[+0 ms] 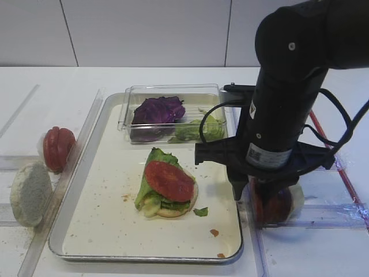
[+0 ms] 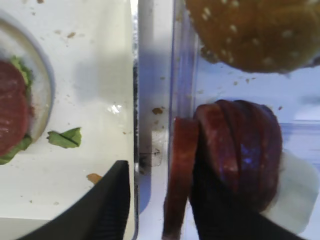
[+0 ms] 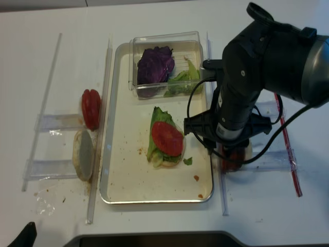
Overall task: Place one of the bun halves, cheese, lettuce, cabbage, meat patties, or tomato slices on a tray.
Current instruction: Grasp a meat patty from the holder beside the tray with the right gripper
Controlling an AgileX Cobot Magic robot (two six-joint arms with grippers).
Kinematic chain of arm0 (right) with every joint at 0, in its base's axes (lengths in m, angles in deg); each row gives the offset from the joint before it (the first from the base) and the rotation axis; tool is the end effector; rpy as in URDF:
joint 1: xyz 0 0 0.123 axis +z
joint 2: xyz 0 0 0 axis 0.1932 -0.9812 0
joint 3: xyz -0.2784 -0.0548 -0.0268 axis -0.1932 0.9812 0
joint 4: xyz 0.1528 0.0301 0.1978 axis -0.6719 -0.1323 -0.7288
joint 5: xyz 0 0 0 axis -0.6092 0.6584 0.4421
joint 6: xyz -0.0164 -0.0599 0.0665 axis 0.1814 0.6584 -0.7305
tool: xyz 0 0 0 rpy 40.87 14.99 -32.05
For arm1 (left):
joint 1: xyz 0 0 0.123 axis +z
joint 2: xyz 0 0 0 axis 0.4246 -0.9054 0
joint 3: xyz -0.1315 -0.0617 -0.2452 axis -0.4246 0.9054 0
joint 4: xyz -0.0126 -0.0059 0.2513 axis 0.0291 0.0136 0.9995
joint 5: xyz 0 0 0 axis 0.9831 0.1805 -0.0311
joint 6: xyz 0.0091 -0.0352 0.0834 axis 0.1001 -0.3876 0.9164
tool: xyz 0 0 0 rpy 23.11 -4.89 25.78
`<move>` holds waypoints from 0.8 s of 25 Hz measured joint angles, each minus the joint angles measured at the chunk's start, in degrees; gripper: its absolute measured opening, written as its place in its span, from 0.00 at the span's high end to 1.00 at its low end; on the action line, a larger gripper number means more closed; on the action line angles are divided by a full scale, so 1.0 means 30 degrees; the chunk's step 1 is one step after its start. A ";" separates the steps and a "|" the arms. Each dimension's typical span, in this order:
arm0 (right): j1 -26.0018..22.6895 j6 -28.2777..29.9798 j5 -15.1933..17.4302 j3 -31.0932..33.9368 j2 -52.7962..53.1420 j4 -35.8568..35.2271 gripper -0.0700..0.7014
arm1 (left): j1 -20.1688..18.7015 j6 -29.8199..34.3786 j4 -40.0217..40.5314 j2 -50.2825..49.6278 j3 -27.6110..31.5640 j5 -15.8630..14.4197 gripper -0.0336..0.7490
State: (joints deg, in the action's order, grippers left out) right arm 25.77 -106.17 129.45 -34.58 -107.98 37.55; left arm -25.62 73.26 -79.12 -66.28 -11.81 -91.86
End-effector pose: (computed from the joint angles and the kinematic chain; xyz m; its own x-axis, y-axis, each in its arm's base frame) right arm 0.2410 0.1855 0.2179 -0.9986 -0.0216 -0.0492 -0.0256 0.9962 0.0837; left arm -0.0114 -0.0056 0.2637 -0.5624 -0.0201 -0.8267 0.0458 0.9974 -0.0554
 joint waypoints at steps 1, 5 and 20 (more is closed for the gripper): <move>0.0000 0.0000 0.0027 0.0000 0.0000 0.0071 0.48 | 0.0000 0.0000 0.0000 0.0000 0.0000 0.0000 0.27; 0.0000 0.0000 0.0151 0.0000 0.0000 0.0294 0.56 | 0.0000 0.0000 0.0000 0.0000 0.0000 0.0000 0.27; 0.0000 0.0000 0.0226 0.0000 -0.0040 0.0715 0.77 | 0.0000 0.0000 0.0000 0.0000 0.0000 0.0000 0.27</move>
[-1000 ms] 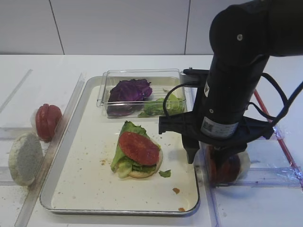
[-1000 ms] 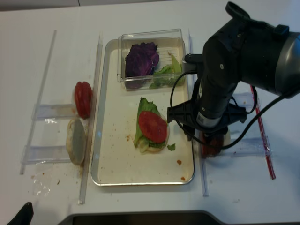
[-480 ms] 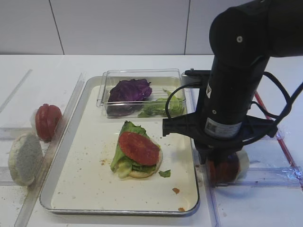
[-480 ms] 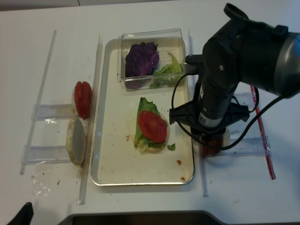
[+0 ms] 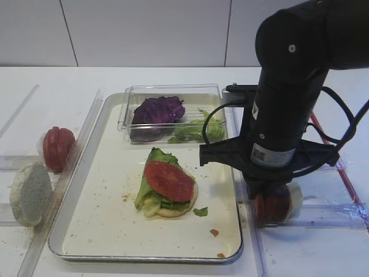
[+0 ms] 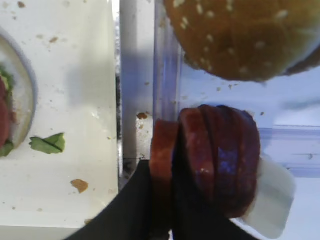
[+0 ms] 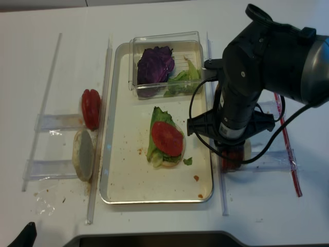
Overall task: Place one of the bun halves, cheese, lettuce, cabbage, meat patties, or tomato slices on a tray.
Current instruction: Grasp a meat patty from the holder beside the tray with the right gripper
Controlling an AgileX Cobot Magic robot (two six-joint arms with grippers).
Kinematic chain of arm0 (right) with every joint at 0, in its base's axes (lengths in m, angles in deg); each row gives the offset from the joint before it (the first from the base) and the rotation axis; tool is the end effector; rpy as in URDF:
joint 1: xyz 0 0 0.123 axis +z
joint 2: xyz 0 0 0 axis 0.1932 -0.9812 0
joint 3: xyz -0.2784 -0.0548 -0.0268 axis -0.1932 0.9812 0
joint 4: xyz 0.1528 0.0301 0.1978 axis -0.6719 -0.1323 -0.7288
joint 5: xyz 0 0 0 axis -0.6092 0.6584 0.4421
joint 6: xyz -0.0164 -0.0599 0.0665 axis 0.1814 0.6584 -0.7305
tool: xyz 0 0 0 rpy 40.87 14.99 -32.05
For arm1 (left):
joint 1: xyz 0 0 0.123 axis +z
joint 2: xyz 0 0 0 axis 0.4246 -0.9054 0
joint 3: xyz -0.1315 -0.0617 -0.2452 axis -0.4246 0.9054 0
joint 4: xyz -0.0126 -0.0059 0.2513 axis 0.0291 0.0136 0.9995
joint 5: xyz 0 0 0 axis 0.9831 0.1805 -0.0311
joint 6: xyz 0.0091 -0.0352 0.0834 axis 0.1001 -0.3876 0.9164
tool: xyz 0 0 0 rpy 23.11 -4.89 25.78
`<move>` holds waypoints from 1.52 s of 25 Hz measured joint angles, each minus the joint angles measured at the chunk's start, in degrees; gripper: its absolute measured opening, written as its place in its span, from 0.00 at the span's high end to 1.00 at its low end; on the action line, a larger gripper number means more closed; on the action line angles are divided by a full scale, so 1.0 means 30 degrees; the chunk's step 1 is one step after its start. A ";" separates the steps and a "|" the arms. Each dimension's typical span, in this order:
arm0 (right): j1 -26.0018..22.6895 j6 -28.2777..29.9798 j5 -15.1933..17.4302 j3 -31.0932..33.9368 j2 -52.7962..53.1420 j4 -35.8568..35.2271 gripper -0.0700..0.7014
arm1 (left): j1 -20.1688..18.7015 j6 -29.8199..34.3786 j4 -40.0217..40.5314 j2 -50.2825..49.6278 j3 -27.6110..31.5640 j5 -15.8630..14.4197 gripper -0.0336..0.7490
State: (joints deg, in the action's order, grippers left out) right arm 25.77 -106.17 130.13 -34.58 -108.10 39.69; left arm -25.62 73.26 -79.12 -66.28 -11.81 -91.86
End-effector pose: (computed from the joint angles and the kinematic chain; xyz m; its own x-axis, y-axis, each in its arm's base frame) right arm 0.2420 0.1826 0.2171 -0.9976 -0.0405 -0.0569 -0.0432 0.9979 0.0485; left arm -0.0114 -0.0056 0.2637 -0.5624 -0.0201 -0.8267 0.0458 0.9974 -0.0554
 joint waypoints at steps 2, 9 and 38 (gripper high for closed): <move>0.0000 0.0000 0.0000 0.0000 0.0000 0.0000 0.77 | 0.0000 0.0000 0.0000 0.0000 0.0000 0.0000 0.27; 0.0000 0.0000 0.0177 0.0000 0.0000 -0.0149 0.77 | 0.0000 0.0000 0.0000 0.0000 0.0000 0.0000 0.27; 0.0000 0.0509 0.1660 0.0000 0.1590 -0.0815 0.78 | 0.0000 0.0000 0.0000 0.0000 0.0000 0.0000 0.27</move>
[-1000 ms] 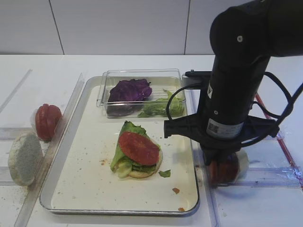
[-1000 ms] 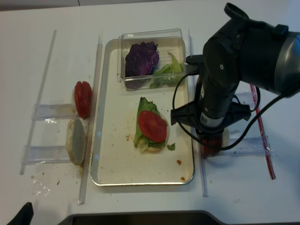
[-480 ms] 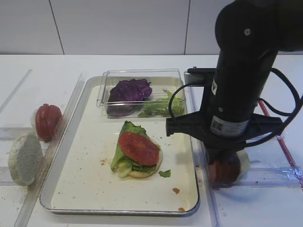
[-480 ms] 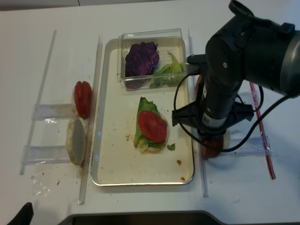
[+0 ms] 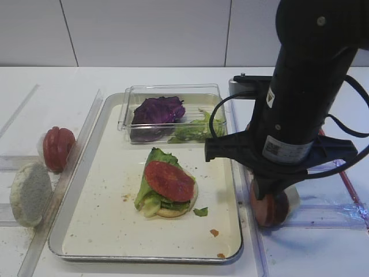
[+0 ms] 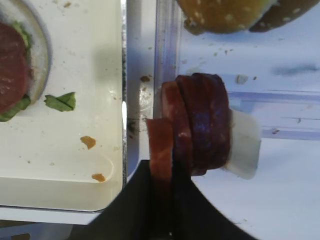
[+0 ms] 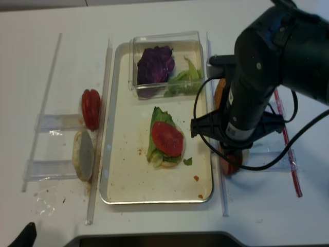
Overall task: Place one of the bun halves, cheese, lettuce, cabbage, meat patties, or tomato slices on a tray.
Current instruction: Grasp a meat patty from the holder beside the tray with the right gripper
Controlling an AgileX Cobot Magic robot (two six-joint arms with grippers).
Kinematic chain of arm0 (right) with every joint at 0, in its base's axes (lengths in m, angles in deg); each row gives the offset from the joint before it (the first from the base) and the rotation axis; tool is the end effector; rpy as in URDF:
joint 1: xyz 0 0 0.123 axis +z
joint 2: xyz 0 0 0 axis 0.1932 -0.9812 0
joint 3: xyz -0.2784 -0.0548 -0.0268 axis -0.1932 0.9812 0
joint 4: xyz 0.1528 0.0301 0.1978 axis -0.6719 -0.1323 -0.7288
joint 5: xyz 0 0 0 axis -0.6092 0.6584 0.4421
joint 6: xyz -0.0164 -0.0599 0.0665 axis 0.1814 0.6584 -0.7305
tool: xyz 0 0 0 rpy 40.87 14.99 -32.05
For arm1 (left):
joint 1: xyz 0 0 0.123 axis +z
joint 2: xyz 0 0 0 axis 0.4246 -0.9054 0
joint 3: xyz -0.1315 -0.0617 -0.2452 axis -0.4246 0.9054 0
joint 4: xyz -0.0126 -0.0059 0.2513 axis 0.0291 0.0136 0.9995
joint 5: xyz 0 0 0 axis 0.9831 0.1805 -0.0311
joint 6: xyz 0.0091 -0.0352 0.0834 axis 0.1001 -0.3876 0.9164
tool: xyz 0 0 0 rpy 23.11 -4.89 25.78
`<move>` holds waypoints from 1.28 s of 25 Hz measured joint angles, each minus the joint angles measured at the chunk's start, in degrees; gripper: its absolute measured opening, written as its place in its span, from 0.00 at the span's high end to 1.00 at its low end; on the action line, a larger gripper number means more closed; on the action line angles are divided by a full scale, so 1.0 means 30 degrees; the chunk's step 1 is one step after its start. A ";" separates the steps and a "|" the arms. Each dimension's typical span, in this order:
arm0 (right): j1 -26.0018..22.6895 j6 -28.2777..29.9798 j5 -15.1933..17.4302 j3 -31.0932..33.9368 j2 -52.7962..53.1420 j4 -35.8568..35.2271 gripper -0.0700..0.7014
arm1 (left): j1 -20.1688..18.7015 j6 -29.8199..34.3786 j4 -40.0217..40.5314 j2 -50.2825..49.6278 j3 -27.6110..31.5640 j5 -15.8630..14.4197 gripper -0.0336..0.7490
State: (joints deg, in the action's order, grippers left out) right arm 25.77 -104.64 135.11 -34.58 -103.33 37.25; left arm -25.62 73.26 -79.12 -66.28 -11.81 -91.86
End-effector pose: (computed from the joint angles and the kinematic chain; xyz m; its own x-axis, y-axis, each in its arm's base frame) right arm 0.2266 0.1754 0.2411 -0.9982 -0.0506 -0.0332 -0.0531 0.9955 0.0782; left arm -0.0114 -0.0056 0.2637 -0.5624 -0.0201 -0.8267 0.0458 0.9974 -0.0554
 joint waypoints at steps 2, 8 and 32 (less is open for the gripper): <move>0.0000 0.0000 0.0014 0.0000 0.0000 -0.0009 0.78 | 0.0000 0.0000 0.0000 0.0000 0.0000 0.0000 0.27; 0.0000 0.0000 0.0086 -0.0032 0.0000 -0.0041 0.78 | 0.0000 0.0000 0.0000 0.0000 0.0000 0.0000 0.27; 0.0000 0.2181 0.0734 -0.0432 0.1930 -0.2295 0.78 | 0.0000 0.0000 0.0000 0.0000 0.0000 0.0000 0.27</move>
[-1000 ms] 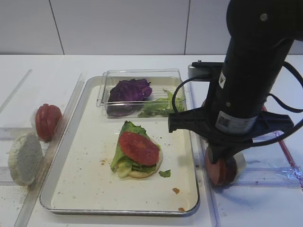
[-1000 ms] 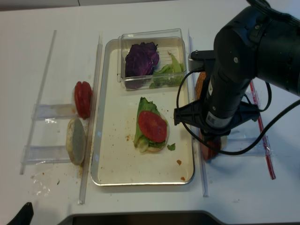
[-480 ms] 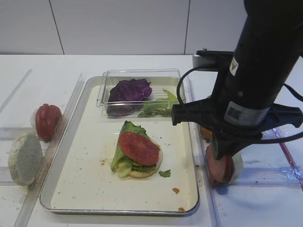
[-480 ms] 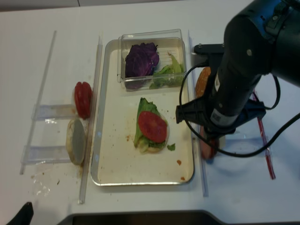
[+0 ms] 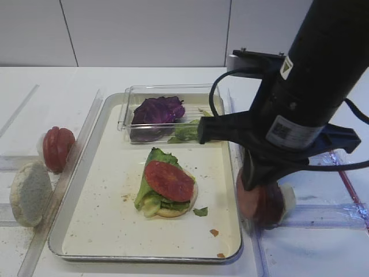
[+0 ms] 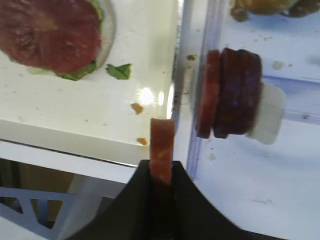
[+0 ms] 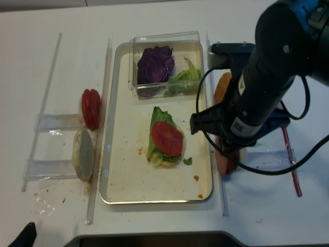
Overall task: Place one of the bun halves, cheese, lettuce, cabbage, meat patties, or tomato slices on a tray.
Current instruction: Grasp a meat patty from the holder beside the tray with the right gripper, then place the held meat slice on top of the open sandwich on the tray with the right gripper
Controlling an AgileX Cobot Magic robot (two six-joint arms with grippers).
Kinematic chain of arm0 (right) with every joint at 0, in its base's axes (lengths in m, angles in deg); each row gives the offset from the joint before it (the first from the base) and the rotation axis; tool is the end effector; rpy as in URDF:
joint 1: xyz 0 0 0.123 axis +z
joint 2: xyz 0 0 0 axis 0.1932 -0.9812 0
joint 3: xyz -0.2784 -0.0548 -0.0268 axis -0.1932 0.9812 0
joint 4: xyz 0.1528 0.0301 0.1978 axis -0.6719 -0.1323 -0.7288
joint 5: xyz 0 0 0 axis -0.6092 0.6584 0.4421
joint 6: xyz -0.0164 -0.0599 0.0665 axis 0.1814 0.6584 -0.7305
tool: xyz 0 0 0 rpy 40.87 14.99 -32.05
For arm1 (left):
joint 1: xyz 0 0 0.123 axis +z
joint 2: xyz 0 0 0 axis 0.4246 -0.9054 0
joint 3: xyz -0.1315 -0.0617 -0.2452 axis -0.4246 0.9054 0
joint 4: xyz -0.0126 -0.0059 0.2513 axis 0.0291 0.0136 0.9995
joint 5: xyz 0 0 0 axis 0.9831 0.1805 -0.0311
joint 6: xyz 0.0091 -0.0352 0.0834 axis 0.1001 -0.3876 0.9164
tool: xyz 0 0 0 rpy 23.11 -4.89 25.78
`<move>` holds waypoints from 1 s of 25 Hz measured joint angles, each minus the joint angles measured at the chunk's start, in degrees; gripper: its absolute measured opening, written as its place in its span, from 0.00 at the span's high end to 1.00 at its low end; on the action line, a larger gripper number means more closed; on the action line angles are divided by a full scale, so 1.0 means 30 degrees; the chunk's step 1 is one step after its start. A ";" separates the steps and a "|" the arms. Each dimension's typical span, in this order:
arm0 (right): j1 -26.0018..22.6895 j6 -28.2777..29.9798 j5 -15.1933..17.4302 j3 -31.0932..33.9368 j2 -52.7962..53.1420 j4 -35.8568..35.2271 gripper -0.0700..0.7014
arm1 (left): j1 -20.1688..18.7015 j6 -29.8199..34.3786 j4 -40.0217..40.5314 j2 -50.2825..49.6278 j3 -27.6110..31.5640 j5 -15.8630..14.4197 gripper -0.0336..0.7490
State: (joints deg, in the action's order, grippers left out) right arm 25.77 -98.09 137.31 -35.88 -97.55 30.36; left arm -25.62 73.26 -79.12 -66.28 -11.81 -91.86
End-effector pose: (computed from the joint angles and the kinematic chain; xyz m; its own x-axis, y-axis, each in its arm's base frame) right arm 0.2098 0.1754 0.2759 -0.9905 -0.1228 -0.0613 -0.1333 0.9676 0.2143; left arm -0.0114 -0.0056 0.2637 -0.5624 -0.0201 -0.8267 0.0458 0.9974 -0.0554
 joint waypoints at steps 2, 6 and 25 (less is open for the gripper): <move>0.0000 0.0687 -0.0708 0.0000 0.0000 -0.0902 0.78 | 0.0000 0.0000 0.0000 0.0000 0.0000 0.0000 0.27; 0.0000 0.1475 -0.1986 0.0000 0.0000 -0.1869 0.78 | 0.0000 0.0000 0.0000 0.0000 0.0000 0.0000 0.27; 0.0000 0.6970 -0.7423 0.0000 -0.2748 -0.8437 0.78 | 0.0000 0.0000 0.0000 0.0000 0.0000 0.0000 0.27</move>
State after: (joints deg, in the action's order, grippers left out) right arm 25.77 -77.18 115.05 -35.88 -105.79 5.05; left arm -25.62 73.26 -79.12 -66.28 -11.81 -91.86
